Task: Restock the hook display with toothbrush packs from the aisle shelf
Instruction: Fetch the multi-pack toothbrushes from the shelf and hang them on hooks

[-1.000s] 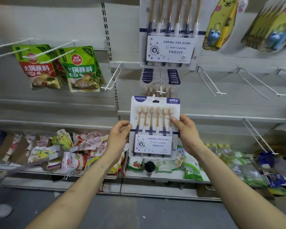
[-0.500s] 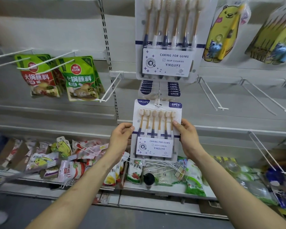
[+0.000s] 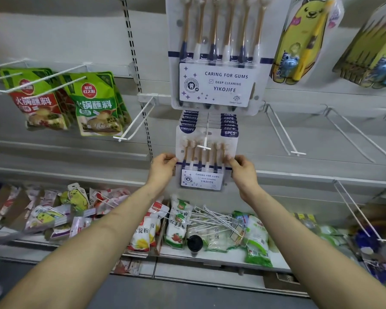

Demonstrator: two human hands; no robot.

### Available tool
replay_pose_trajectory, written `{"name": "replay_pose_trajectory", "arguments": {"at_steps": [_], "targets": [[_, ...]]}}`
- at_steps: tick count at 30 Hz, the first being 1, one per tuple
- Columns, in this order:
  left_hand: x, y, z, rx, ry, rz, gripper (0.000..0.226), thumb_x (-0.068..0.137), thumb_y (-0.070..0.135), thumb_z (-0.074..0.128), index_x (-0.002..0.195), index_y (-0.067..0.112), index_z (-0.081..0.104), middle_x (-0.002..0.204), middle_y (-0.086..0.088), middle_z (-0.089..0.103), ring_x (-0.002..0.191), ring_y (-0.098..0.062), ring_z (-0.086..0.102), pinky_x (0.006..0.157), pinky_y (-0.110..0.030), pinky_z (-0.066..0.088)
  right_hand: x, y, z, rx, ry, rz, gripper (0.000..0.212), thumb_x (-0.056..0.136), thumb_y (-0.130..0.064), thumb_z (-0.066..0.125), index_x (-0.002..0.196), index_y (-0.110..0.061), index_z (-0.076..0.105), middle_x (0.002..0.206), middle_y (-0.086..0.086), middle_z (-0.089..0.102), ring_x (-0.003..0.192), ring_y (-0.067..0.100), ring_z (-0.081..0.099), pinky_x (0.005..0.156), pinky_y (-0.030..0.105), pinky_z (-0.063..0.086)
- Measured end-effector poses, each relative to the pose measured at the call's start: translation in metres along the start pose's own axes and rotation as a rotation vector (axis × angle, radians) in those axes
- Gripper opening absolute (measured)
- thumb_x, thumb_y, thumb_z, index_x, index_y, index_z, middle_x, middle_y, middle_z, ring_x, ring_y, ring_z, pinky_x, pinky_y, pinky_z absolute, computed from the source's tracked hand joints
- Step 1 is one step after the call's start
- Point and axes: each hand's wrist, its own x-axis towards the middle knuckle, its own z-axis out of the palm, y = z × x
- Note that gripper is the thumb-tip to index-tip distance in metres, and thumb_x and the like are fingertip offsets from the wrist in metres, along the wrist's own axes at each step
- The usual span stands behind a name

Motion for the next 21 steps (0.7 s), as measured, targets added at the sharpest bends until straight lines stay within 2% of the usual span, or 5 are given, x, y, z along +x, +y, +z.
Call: {"name": "replay_pose_trajectory", "arguments": {"at_steps": [3,8,12,17,21], "targets": [[-0.01,-0.014,-0.004,0.042,0.0,-0.01,0.009,0.104,0.015,0.061,0.107,0.023,0.064,0.111,-0.003,0.072,0.104,-0.024,0.071,0.098,-0.048,0.059,-0.004,0.021,-0.01,-0.021,0.058,0.048,0.015,0.103,-0.031,0.064,0.11,-0.018,0.064,0.106,0.006,0.072,0.094,0.022,0.066,0.09,0.041,0.054],[-0.041,-0.053,-0.012,0.165,-0.076,-0.057,0.016,0.102,0.012,0.061,0.114,0.022,0.064,0.112,-0.001,0.069,0.107,-0.024,0.067,0.101,-0.049,0.056,-0.035,0.06,-0.032,-0.081,0.074,0.169,0.008,0.103,-0.017,0.062,0.11,-0.013,0.06,0.112,0.018,0.069,0.087,0.022,0.066,0.091,0.046,0.055],[-0.074,-0.079,-0.007,0.331,-0.218,-0.055,0.019,0.104,0.015,0.058,0.122,0.021,0.062,0.117,-0.002,0.068,0.102,-0.017,0.065,0.08,-0.029,0.053,-0.081,0.077,-0.047,-0.202,0.022,0.188,0.016,0.102,-0.013,0.06,0.118,-0.015,0.06,0.113,0.011,0.069,0.099,0.026,0.069,0.09,0.044,0.056],[-0.116,-0.09,0.027,0.548,-0.412,0.063,0.04,0.1,0.026,0.067,0.138,0.018,0.059,0.129,0.0,0.068,0.114,-0.02,0.065,0.101,-0.042,0.053,-0.138,0.092,-0.073,-0.438,-0.013,0.145,0.031,0.1,-0.019,0.065,0.13,-0.013,0.06,0.12,0.005,0.068,0.112,0.024,0.066,0.098,0.038,0.052],[-0.151,-0.08,0.074,0.813,-0.52,0.272,0.053,0.098,0.04,0.066,0.146,0.023,0.051,0.144,0.0,0.058,0.13,-0.023,0.056,0.104,-0.043,0.049,-0.165,0.099,-0.111,-0.618,-0.035,0.085,0.042,0.1,-0.02,0.065,0.139,-0.009,0.054,0.136,0.012,0.063,0.126,0.029,0.059,0.105,0.04,0.047]]}}
